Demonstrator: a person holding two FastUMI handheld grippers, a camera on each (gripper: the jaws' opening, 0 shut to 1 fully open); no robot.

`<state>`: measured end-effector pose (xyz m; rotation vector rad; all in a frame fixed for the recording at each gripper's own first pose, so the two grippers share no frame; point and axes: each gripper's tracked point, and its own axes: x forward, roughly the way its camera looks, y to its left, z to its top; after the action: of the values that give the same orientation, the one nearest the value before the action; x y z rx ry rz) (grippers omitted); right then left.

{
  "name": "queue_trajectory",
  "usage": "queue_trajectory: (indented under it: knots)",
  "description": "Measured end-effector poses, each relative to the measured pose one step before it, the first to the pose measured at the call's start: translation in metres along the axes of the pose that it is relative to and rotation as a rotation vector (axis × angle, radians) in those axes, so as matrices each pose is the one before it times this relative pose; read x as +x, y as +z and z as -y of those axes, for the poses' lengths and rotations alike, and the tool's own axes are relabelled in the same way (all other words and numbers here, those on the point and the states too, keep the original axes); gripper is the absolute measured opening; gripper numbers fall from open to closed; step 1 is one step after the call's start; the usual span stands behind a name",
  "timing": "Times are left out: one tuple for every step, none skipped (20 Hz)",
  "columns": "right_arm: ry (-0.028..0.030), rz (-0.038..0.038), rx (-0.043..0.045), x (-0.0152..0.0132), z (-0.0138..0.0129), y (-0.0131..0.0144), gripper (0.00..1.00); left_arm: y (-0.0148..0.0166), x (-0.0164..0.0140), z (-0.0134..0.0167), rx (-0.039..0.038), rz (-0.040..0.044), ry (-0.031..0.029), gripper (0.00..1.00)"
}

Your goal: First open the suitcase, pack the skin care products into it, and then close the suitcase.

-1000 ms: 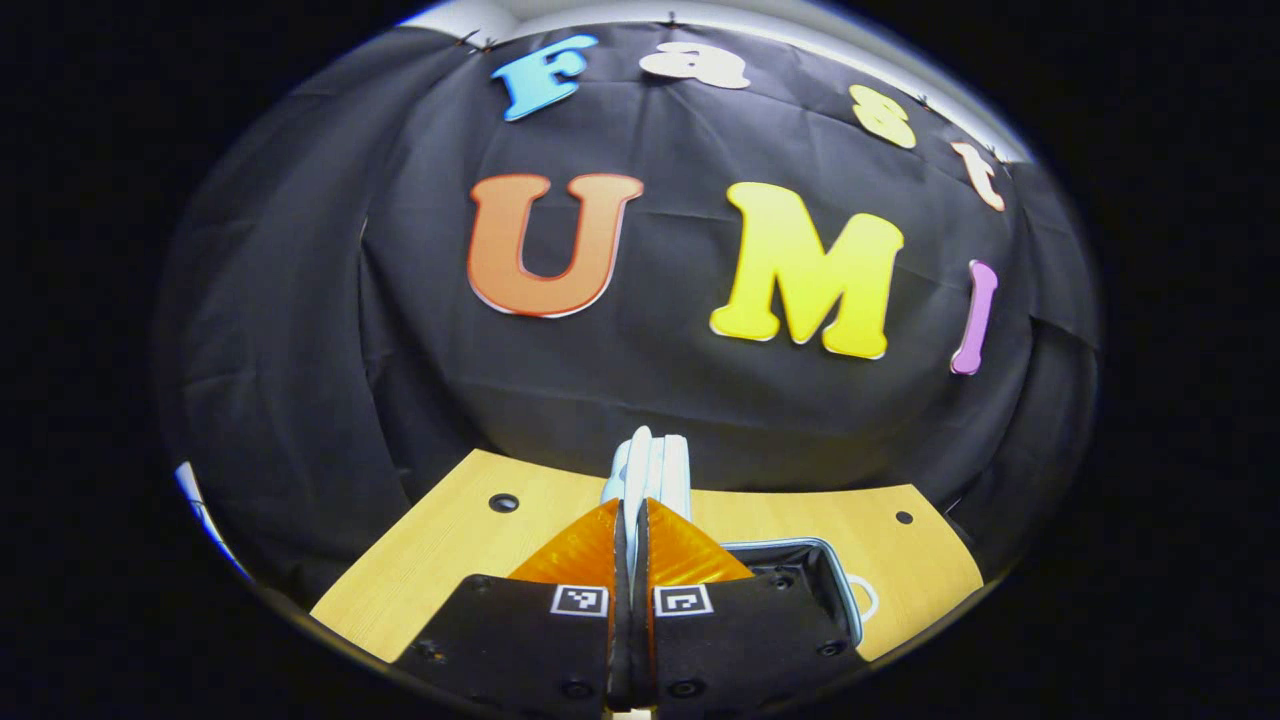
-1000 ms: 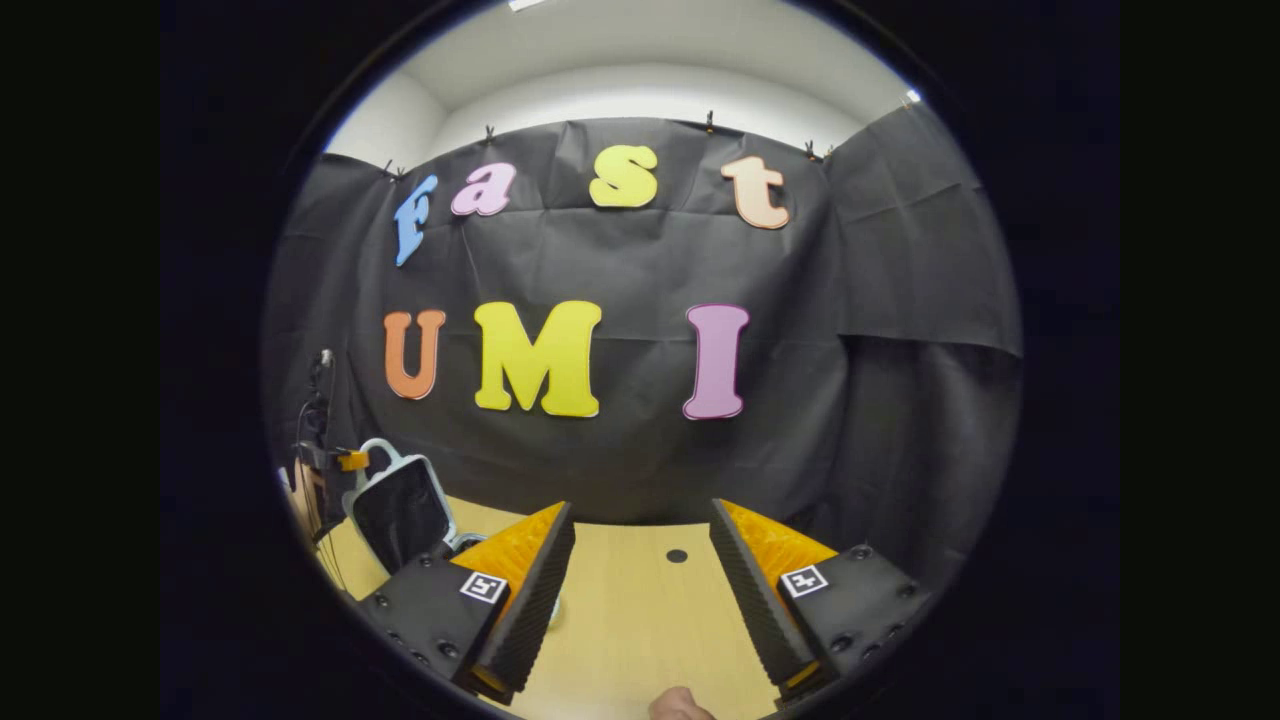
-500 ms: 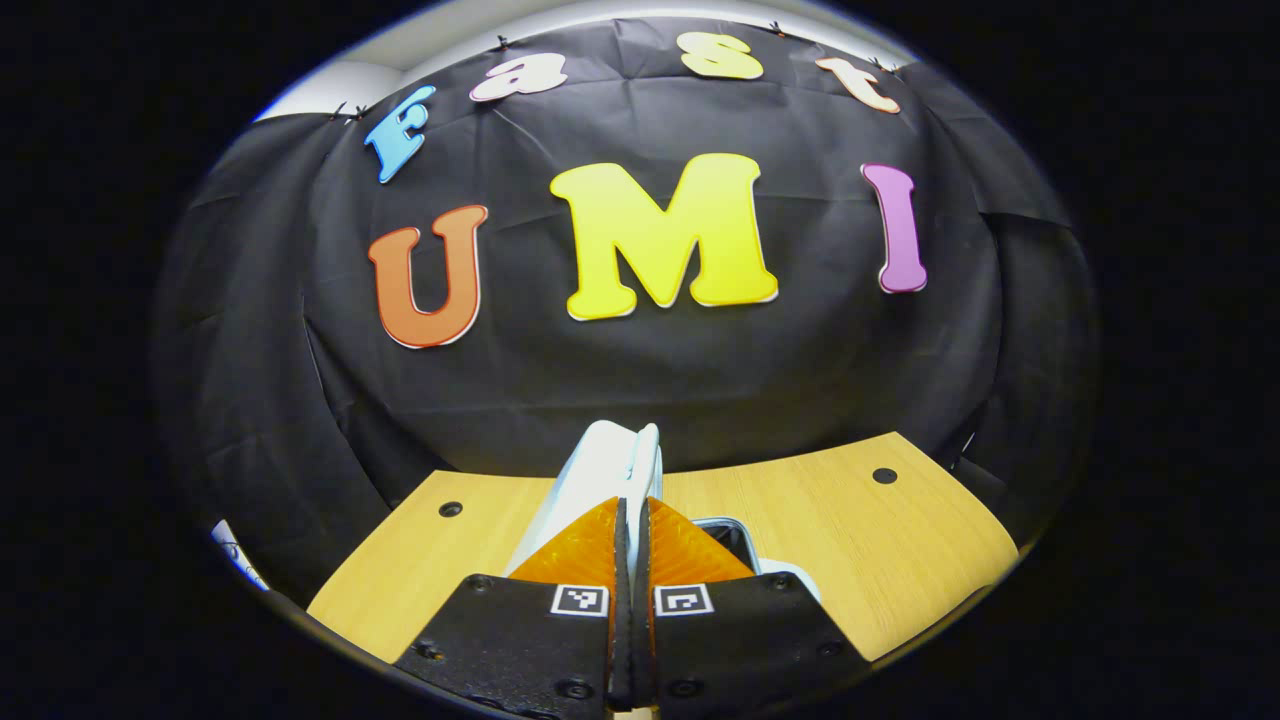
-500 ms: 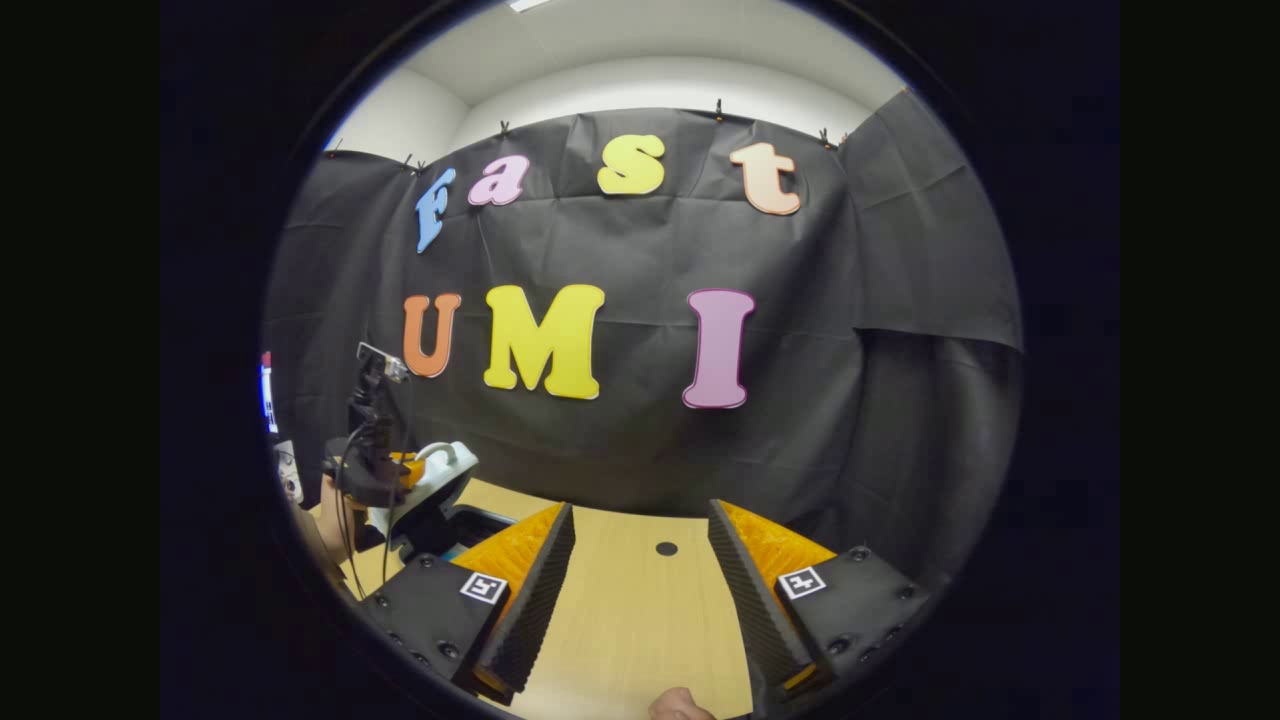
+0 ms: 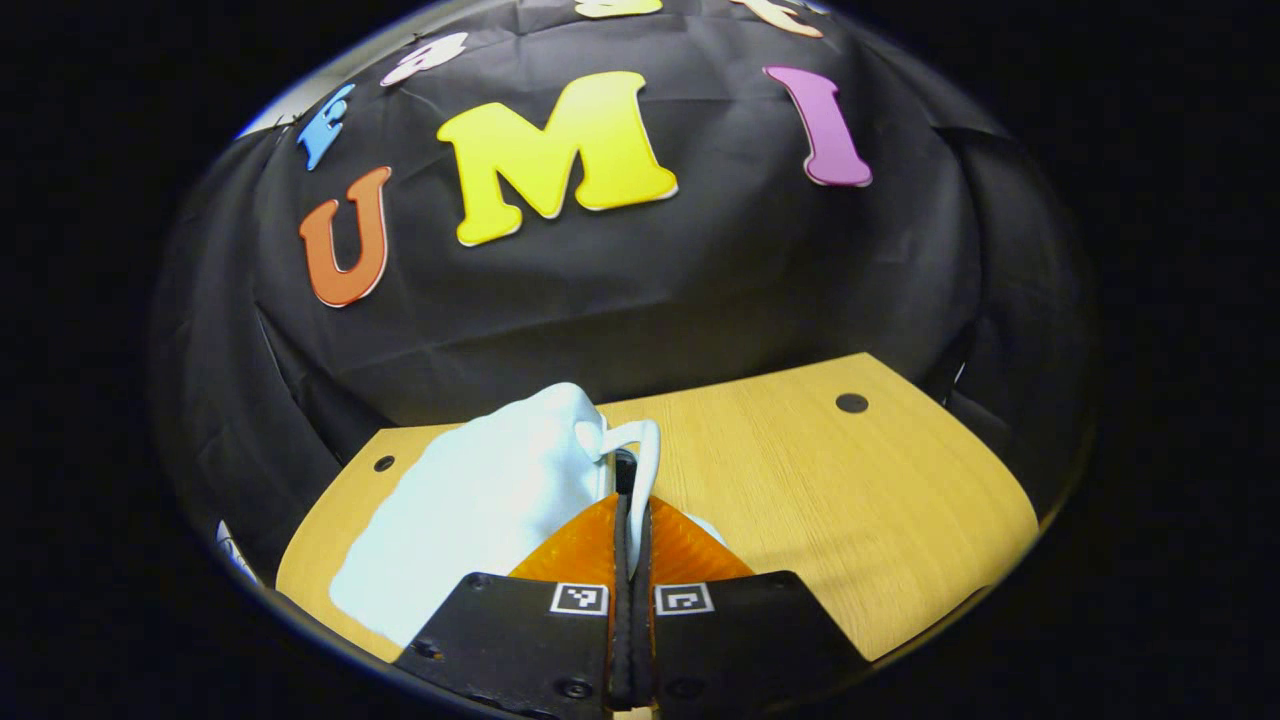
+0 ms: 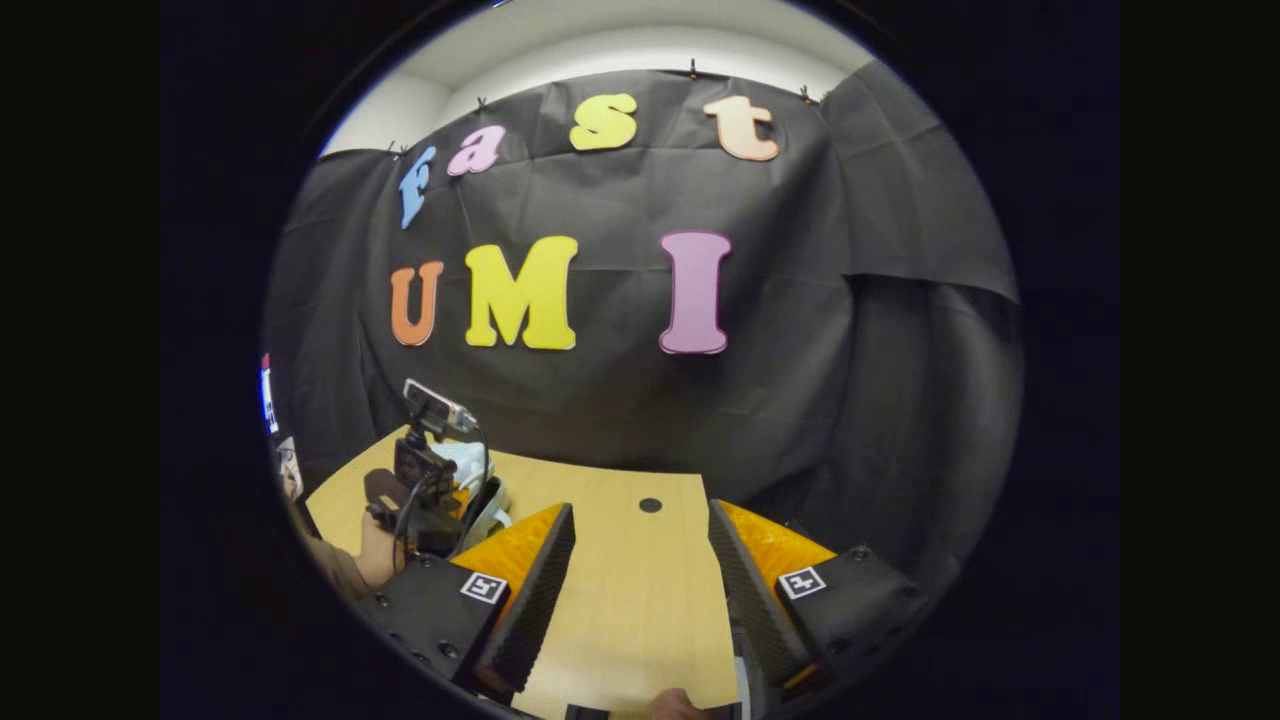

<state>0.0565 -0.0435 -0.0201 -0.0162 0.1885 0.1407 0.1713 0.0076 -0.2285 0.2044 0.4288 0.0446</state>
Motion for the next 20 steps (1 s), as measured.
queue_trajectory:
  knots:
    - [-0.00532,-0.00989,0.00691,0.00194,0.00344,-0.0052,0.79,-0.00784,0.00455,0.00629,0.0067,-0.0168,-0.00217,0.03]
    - [-0.00568,-0.01475,0.00406,0.00279,0.00335,-0.00637,0.8,-0.00859,0.00458,0.00615,0.00543,-0.01479,0.00029,0.03]
    - [-0.00696,-0.01443,0.00606,0.00251,0.00354,-0.00675,0.78,-0.00418,0.0005,0.004,0.00624,-0.00556,0.00167,0.03]
    - [-0.00462,-0.01532,0.00918,0.00232,0.00219,-0.00543,0.8,-0.00227,0.00186,0.00341,0.00677,-0.00177,0.00575,0.03]
    - [-0.00589,-0.01514,0.00695,0.00236,0.00209,-0.00593,0.8,0.00008,0.00196,0.00222,0.01302,0.00592,0.01014,0.03]
    - [-0.00686,-0.01401,0.00381,0.00248,0.00256,-0.00524,0.8,-0.00051,0.00178,-0.00019,0.01326,0.00141,0.00698,0.04]
    - [-0.00754,-0.01311,0.00271,0.00242,0.00219,-0.00461,0.8,-0.00237,0.00208,0.00288,-0.00623,0.00117,0.0072,0.03]
    - [-0.00627,-0.00953,0.0048,0.00155,0.00162,-0.00369,0.8,-0.00368,0.00462,0.00509,-0.00613,-0.00322,0.00475,0.04]
    - [-0.00631,-0.00745,0.00734,0.00106,0.00163,-0.0031,0.8,-0.00414,0.00225,0.00518,0.02456,-0.00937,0.00377,0.05]
    - [-0.00555,-0.00715,0.00795,0.0015,0.0013,-0.00246,0.8,0.00091,0.00094,-0.00068,0.04634,0.00591,0.04121,0.06]
    - [-0.00701,-0.00795,0.0075,0.00032,0.00153,-0.00441,0.8,0.00084,0.00234,-0.00084,0.07369,0.01288,0.04133,0.08]
    - [-0.00554,-0.00649,0.00717,0.0003,0.00063,-0.00218,0.8,-0.00502,0.00013,0.00568,0.06626,-0.01491,0.01838,0.11]
    - [-0.00456,-0.00444,0.00435,0.00037,0.00094,-0.0016,0.8,-0.00441,-0.00012,0.00268,0.04413,-0.00847,0.00821,0.22]
    - [-0.00929,-0.0017,0.00171,-0.00033,0.00132,0.00049,0.8,0.00227,0.00107,-0.00191,0.00759,0.00711,-0.0016,0.25]
    - [-0.00859,0.00338,0.00371,-0.00047,0.00041,0.00184,0.8,0.00119,0.00033,-0.00182,-0.01295,0.00721,0.00032,0.25]
    - [-0.00742,0.00565,0.00324,-0.001,0.00011,0.00354,0.8,-0.0023,0.00028,0.00301,-0.02473,-0.0073,-0.01212,0.27]
    - [-0.00731,0.00476,-0.00065,-0.00124,-0.00042,0.00156,0.77,-0.00078,0.00009,0.00015,-0.02478,-0.00906,-0.01287,0.29]
    - [-0.00839,0.00423,-0.00235,-0.00141,-0.00114,0.00263,0.8,0.00062,-0.00009,0.00114,-0.0226,-0.00965,-0.02213,0.29]
    - [-0.00494,0.00548,0.00106,-0.00239,-0.00249,0.00452,0.8,0.00027,-0.00198,0.00259,-0.03088,-0.01167,-0.03725,0.33]
    - [-0.00107,0.00961,0.00164,-0.00247,-0.00444,0.00579,0.8,0.00437,-0.00162,-0.00279,-0.04255,0.0015,-0.02733,0.37]
